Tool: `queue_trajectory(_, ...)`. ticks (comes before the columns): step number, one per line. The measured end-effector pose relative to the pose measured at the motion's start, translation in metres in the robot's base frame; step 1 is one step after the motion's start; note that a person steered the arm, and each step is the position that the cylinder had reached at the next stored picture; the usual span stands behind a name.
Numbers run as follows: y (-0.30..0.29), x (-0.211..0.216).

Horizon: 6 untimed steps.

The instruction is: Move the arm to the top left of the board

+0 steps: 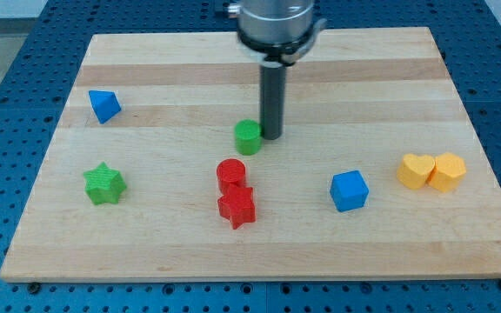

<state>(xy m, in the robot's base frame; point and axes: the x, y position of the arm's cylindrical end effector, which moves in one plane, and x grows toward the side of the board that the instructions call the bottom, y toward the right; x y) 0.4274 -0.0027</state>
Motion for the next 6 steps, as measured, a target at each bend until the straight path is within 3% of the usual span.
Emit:
queue_trajectory(4, -0.132, 0.062)
queue_trajectory(6, -0.149, 0.069)
